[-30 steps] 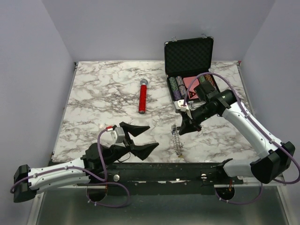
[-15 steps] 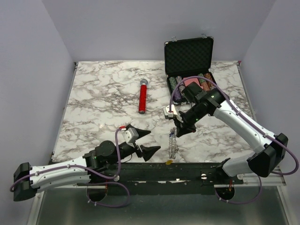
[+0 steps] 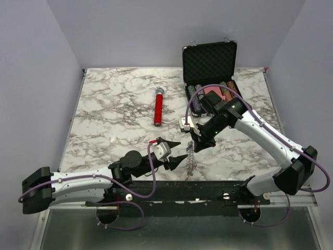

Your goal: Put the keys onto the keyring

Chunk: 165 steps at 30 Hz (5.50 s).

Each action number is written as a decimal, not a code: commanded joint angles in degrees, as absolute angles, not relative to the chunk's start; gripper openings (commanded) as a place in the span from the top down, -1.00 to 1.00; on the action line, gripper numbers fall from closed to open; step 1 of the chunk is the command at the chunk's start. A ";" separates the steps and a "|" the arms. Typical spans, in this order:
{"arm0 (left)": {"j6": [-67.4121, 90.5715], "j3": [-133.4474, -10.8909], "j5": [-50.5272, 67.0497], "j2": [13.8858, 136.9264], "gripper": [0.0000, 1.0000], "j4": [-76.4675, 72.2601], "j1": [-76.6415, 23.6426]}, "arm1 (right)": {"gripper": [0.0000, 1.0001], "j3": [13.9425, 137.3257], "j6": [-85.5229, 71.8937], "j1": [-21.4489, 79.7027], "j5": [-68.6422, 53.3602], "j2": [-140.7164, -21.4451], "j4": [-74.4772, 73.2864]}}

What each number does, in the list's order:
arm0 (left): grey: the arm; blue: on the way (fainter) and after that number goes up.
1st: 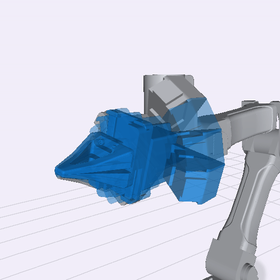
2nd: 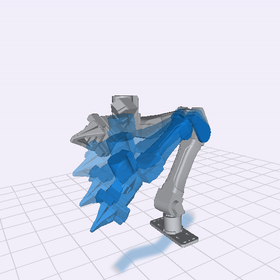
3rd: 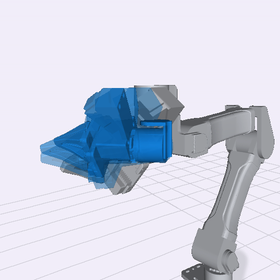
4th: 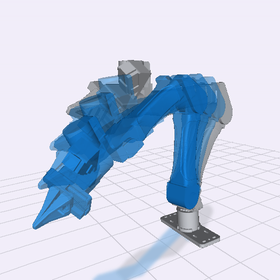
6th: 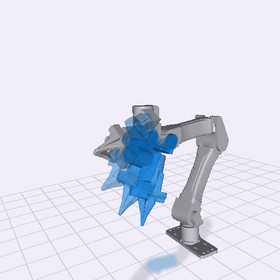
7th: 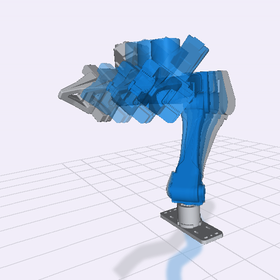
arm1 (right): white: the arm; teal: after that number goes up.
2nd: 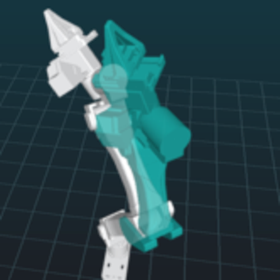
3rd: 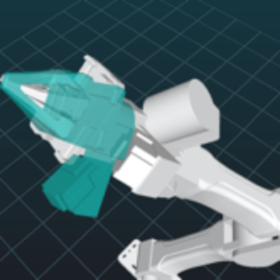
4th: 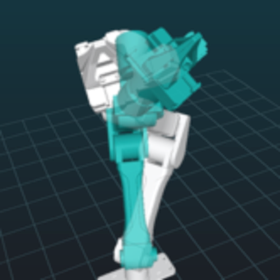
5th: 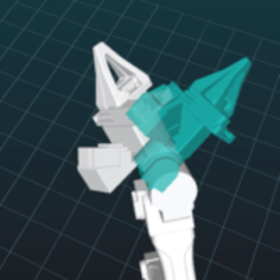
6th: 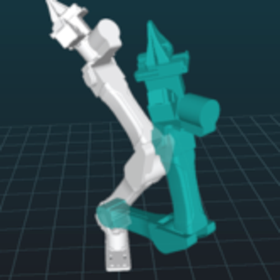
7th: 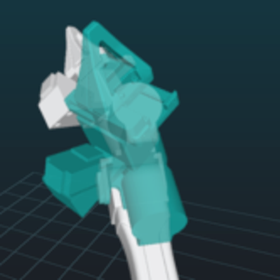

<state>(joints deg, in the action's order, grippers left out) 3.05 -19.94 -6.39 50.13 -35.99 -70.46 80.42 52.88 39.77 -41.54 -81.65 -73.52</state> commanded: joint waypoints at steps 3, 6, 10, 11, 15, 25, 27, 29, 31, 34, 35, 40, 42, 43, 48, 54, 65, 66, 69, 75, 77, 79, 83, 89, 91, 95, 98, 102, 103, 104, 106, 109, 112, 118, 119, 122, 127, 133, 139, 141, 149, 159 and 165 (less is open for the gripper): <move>-4.30 -21.45 -0.27 53.96 -0.16 -42.27 -69.61 | 1.00 82.09 52.38 40.17 -43.15 -81.56 -74.79; -4.75 -20.83 3.50 54.49 -0.06 -44.12 -69.08 | 1.00 82.18 52.73 40.25 -43.68 -81.47 -74.97; -3.96 -21.09 7.11 55.45 0.04 -44.74 -67.59 | 0.99 82.18 52.82 40.25 -44.03 -81.47 -75.06; -3.61 -21.27 7.99 55.81 0.07 -44.74 -67.15 | 1.00 82.26 52.74 40.25 -44.21 -81.39 -75.06; -2.55 -22.59 11.51 57.74 0.18 -44.83 -66.09 | 0.99 82.44 52.82 40.25 -44.47 -81.47 -75.23; -0.97 -23.82 13.01 61.61 0.24 -45.27 -65.57 | 1.00 82.44 52.82 40.25 -45.17 -81.39 -75.15; -1.05 -24.08 12.92 62.05 0.24 -44.74 -65.57 | 0.99 82.35 52.82 40.17 -45.26 -81.30 -75.23; -1.05 -24.26 12.66 62.31 0.28 -44.56 -65.57 | 1.00 82.27 52.91 40.25 -45.35 -81.30 -75.23; -1.05 -24.35 12.39 62.40 0.28 -44.47 -65.39 | 1.00 82.27 52.91 40.25 -45.44 -81.21 -75.23; -1.14 -24.43 12.31 62.66 0.42 -44.39 -65.39 | 0.99 82.27 52.91 40.17 -45.53 -81.30 -75.23; -1.06 -24.52 12.30 62.58 0.43 -44.30 -65.39 | 1.00 82.27 53.00 40.25 -45.61 -81.39 -75.23; -1.23 -24.96 12.57 63.10 0.47 -43.16 -65.39 | 1.00 82.53 53.00 40.25 -46.05 -81.47 -75.41; -1.32 -25.14 12.66 63.28 0.47 -43.07 -65.30 | 1.00 82.53 53.00 40.25 -46.14 -81.47 -75.32; -1.23 -25.14 12.74 63.28 0.47 -43.07 -65.39 | 1.00 82.44 53.00 40.17 -46.32 -81.47 -75.32; -1.49 -25.49 13.09 63.63 0.65 -42.63 -65.39 | 1.00 82.44 53.17 40.25 -46.41 -81.47 -75.41; -1.23 -25.93 13.97 63.63 1.00 -41.23 -65.21 | 0.99 82.44 53.00 40.17 -46.76 -81.30 -75.32; 2.72 -24.53 10.82 61.70 1.00 -41.57 -65.04 | 0.91 82.35 51.68 40.25 -47.37 -80.77 -74.18; 3.42 -24.17 9.68 61.26 1.00 -42.01 -65.04 | 0.87 82.18 51.24 40.25 -47.46 -80.68 -73.83; 5.44 -21.81 7.39 59.77 1.00 -45.60 -64.95 | 0.55 81.83 50.10 39.99 -47.90 -80.33 -73.04; 9.84 -17.32 5.98 57.13 1.00 -53.25 -64.86 | 0.21 79.37 48.08 37.18 -51.23 -78.84 -70.41; 11.16 -15.74 5.45 56.78 1.00 -56.85 -64.86 | 0.17 78.40 47.82 36.39 -53.34 -78.40 -69.09; 12.30 -14.51 5.10 56.69 1.00 -60.45 -64.86 | 0.14 76.47 47.81 35.95 -55.01 -77.79 -66.98; 13.53 -13.01 4.40 57.30 1.00 -67.14 -64.86 | 0.09 72.08 48.69 35.33 -58.79 -76.29 -61.97; 14.68 -12.66 4.48 58.36 1.00 -71.36 -64.78 | 0.08 69.70 46.58 34.28 -62.49 -75.76 -56.52; 14.94 -12.74 4.57 58.88 1.00 -71.80 -64.86 | 0.08 70.05 45.71 34.19 -62.93 -76.02 -55.73; 15.38 -12.74 4.31 59.76 1.00 -72.60 -64.86 | 0.09 70.84 45.26 34.19 -64.95 -76.82 -55.90; 15.47 -12.92 4.13 60.20 1.00 -72.86 -64.86 | 0.10 71.28 45.18 34.19 -65.48 -77.08 -56.07; 15.47 -12.92 3.61 60.73 1.00 -73.12 -64.95 | 0.12 71.19 45.53 34.19 -66.53 -77.17 -56.42; 15.47 -12.92 3.52 60.82 1.00 -73.12 -64.86 | 0.14 71.10 45.53 34.19 -66.62 -77.08 -56.43; 15.47 -12.92 3.34 60.91 1.00 -73.21 -64.86 | 0.15 71.02 45.44 34.19 -66.80 -77.08 -56.43; 15.47 -13.01 3.25 61.08 1.00 -73.30 -64.95 | 0.20 70.84 45.35 34.19 -66.88 -77.17 -56.16; 15.56 -13.01 2.81 61.26 1.00 -73.48 -64.95 | 0.38 70.93 44.56 34.19 -66.89 -77.52 -55.73; 15.64 -13.01 2.55 61.26 1.00 -73.74 -64.86 | 0.62 70.75 43.77 34.19 -66.80 -77.70 -55.37; 15.64 -13.01 2.72 61.26 1.00 -73.39 -64.95 | 0.99 71.63 41.23 34.19 -65.48 -77.61 -55.02; 15.73 -13.01 2.81 61.35 1.00 -73.21 -64.95 | 0.99 72.24 41.13 34.19 -64.78 -77.69 -55.45; 16.08 -12.92 3.69 61.52 1.00 -72.60 -64.95 | 0.99 73.82 43.67 34.10 -64.60 -78.05 -58.44; 17.14 -12.66 4.57 59.86 0.48 -67.95 -64.86 | 0.99 73.83 45.09 34.01 -64.07 -77.61 -59.59; 16.44 -12.22 4.48 54.77 0.28 -60.04 -64.69 | 0.99 73.92 45.17 33.93 -63.72 -77.43 -60.03; 14.59 -12.30 4.22 49.23 0.15 -53.18 -64.34 | 0.99 73.83 45.88 33.93 -63.63 -77.87 -60.64; 14.07 -13.00 4.57 48.61 0.15 -50.99 -64.16 | 0.99 74.00 46.23 33.92 -63.89 -78.13 -60.91; 14.06 -15.90 7.12 51.94 0.16 -49.92 -63.37 | 0.99 74.36 46.93 33.93 -64.25 -78.49 -61.87; 14.41 -18.46 10.11 56.42 0.28 -53.08 -62.67 | 0.99 74.27 47.46 33.93 -64.42 -78.57 -62.05; 14.85 -18.46 10.99 57.04 0.39 -53.88 -62.31 | 0.99 74.18 47.55 33.93 -64.51 -78.75 -62.05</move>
